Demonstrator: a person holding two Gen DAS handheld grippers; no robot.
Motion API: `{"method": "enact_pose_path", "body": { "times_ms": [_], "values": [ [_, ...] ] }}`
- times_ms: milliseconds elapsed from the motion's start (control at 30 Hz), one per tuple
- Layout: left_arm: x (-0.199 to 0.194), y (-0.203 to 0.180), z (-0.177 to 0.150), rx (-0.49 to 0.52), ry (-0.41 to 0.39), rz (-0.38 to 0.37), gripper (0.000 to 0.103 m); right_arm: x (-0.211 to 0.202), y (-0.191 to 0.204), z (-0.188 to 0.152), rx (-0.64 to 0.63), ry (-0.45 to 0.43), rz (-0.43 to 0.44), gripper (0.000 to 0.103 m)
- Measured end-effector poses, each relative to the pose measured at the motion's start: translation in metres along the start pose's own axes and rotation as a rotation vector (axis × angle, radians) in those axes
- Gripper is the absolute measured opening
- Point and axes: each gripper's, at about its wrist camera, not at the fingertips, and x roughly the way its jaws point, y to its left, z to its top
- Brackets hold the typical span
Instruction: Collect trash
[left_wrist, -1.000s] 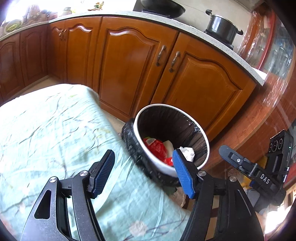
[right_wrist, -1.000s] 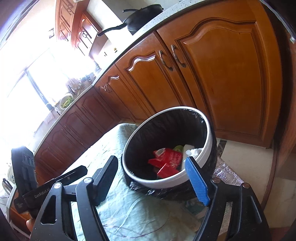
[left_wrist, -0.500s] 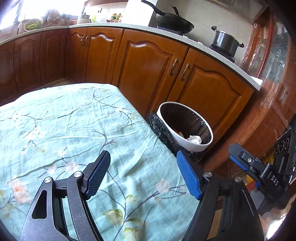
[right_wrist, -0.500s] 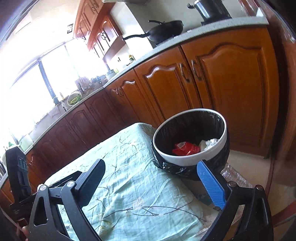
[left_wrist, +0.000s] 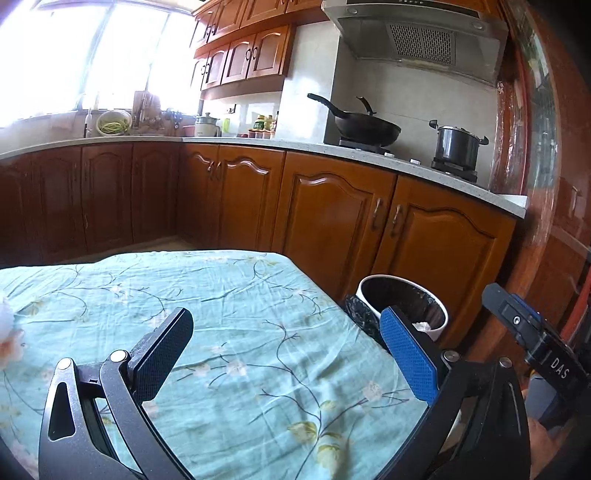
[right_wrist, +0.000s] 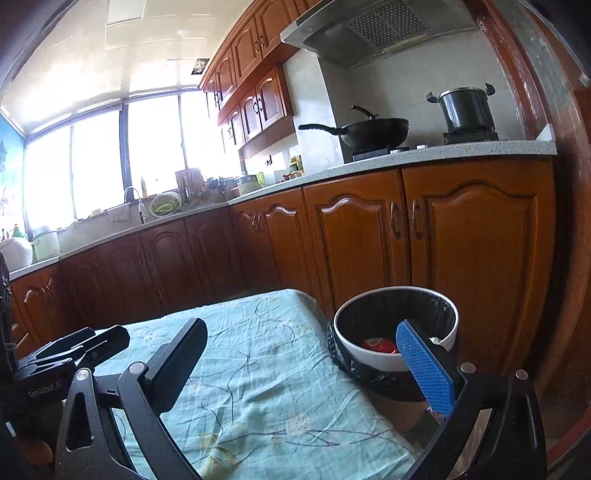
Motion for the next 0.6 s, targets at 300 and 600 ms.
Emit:
{"method": "enact_pose_path", "body": {
  "times_ms": [300, 600],
  "values": [
    [-0.001, 0.004, -0.029, 0.045, 0.022, 0.063, 0.103, 0.004, -0.001, -0.024, -0.003, 0.039, 0.001, 0.103],
    [-0.009, 0.004, -0.033, 0.059, -0.002, 0.108, 0.103, 0.004, -0.005, -0.026, 0.011, 0.044, 0.005, 0.103]
  ]
}}
